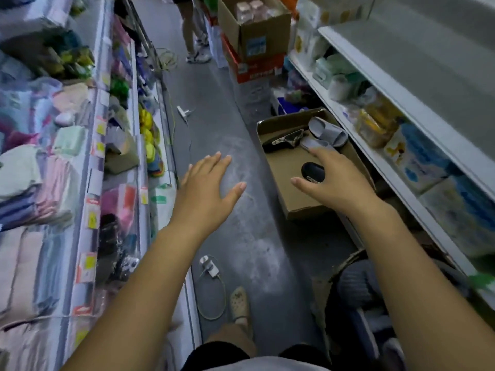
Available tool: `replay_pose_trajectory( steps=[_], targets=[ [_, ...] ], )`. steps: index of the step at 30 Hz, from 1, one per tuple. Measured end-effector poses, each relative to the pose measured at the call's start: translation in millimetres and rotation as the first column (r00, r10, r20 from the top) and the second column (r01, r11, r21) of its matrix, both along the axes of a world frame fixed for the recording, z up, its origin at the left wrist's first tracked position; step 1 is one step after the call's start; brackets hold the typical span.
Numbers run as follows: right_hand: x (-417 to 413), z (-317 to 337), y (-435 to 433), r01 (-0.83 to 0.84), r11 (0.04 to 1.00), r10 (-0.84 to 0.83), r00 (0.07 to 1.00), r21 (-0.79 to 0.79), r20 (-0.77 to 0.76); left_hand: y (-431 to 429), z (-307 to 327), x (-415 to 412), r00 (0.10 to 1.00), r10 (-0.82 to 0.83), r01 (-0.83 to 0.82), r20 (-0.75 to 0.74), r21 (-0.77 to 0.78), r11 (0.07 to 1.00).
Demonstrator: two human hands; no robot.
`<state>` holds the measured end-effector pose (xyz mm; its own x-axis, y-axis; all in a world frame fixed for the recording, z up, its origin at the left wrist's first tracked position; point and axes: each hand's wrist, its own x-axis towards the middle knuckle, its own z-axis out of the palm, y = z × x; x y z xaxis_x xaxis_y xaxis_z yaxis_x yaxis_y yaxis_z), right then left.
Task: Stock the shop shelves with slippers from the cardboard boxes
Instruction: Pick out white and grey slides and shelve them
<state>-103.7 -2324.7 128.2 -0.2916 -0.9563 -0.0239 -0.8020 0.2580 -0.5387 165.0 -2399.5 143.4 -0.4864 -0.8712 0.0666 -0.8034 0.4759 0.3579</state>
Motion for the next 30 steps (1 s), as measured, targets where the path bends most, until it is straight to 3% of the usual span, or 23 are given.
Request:
replay_pose_trajectory(
  steps=[8, 14, 18, 26, 30],
  targets=[
    [-8.9, -19.7, -65.4, 0.126, 0.990, -0.124, 0.992, 0.070, -0.036, -118.0, -7.6, -19.8, 0.983, -0.160, 0.160, 0.091, -0.001, 0.987],
    [-49.6, -39.8, -101.4, 0.226, 0.965, -0.220, 0.974, 0.135, -0.061, -185.5, -20.7, -80.6, 0.960, -0.264, 0.262, 0.094, 0.034, 0.965],
    [-89.7, -56.8, -142.4, 0.254, 0.954, -0.259, 0.966, 0.157, 0.013, -231.8, -31.2, -138.5, 0.944, -0.311, 0.308, 0.111, 0.045, 0.950],
    [-191.0, -83.0, -198.4, 0.447, 0.861, -0.499, 0.835, 0.243, 0.231, -301.5, -50.5, -274.8, 0.819, -0.511, 0.495, 0.263, 0.130, 0.859],
    [-222.5, -106.3, -196.1, 0.512, 0.796, -0.585, 0.787, 0.322, 0.194, -329.7, -75.5, -321.2, 0.742, -0.599, 0.554, 0.302, 0.227, 0.801]
  ],
)
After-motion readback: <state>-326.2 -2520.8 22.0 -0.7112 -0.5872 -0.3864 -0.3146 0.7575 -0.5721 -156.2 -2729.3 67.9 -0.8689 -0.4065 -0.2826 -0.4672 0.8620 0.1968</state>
